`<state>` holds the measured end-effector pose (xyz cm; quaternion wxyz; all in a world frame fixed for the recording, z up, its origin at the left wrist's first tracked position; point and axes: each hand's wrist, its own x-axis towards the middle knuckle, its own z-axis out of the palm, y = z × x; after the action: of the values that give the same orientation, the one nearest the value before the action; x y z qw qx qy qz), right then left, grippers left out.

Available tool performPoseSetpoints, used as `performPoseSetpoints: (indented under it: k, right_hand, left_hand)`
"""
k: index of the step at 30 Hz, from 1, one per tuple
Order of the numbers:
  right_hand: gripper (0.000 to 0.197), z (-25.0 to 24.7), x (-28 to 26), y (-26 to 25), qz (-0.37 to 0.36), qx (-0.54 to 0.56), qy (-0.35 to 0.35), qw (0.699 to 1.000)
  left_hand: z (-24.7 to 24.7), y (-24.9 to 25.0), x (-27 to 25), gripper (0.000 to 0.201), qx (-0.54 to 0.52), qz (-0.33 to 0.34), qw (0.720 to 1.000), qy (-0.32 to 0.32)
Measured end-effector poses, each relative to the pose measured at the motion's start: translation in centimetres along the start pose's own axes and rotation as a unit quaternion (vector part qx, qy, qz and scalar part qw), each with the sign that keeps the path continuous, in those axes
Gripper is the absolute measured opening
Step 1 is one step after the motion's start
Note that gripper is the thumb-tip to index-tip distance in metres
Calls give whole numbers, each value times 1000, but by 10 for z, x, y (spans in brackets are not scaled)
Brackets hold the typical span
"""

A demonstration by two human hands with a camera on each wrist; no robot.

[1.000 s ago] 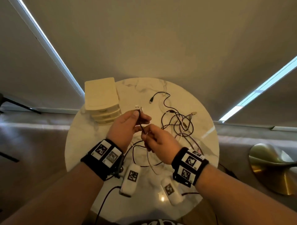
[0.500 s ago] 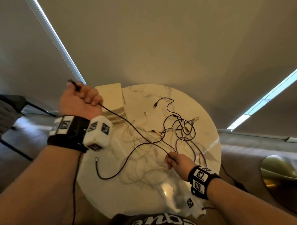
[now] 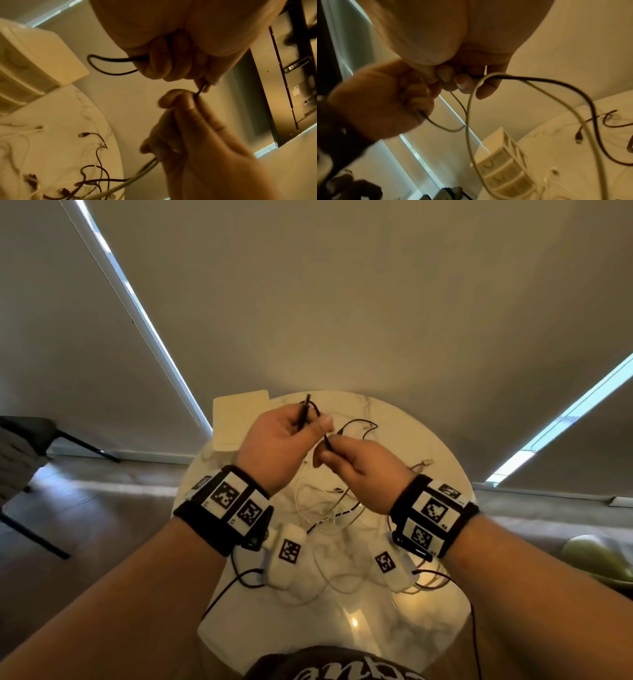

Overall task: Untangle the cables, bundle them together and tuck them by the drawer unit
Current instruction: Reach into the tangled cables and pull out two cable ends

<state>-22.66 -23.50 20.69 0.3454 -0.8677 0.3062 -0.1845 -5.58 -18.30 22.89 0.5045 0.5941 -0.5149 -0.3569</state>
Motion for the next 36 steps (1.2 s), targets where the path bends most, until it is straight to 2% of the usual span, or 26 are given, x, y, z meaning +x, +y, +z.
performPoseSetpoints:
  k: [3,5,7,9,13,15,18,20,22,24,27,29,31,36]
  right_hand:
    - [19,19,-8,21,27,-8,31,999]
    - [18,37,-20,45,87,-10,33,996]
    - [18,58,-36,80,148,-47,-2,988]
    - [20,74,-50,112,186,-90,-41,977]
    - [20,75,-44,133,224,-128,-72,964]
    - [26,65,-27,129,201,-155,-34,967]
    - [47,32,1,101,154,-200,98,963]
    - [37,3,15,71,102,-134,199,965]
    - [27,-22,22,37,92,-4,242,966]
    - [23,-35,22,20,108,61,221,967]
    - [24,-45,17,9,76,84,247,962]
    - [25,-45,15,5,75,184,226,953]
    - [27,-40,11,4,66,235,197,950]
    - [32,-38,-2,0,41,371,188,908]
  left_hand:
    - [-1,-2,2,22,-56,-7,998,10]
    - [-12,1,8,24,-129,-27,988,75]
    - [-30,11,17,25,-203,-29,968,144]
    - [-49,19,24,26,-234,-12,953,189]
    - [-67,26,22,26,-219,15,952,214]
    - [-67,22,20,26,-195,15,958,210]
    - [-59,10,14,25,-157,2,970,187]
    - [-52,2,10,23,-131,-13,976,175]
    - [-45,-3,8,21,-113,-25,979,166]
    - [-36,-5,7,18,-88,-34,984,153]
    - [-21,-2,12,15,-67,-38,987,143]
    - [-7,-1,13,16,-31,-24,991,124]
    - [8,2,11,15,6,9,996,91]
    - [38,2,8,16,-15,22,1000,4]
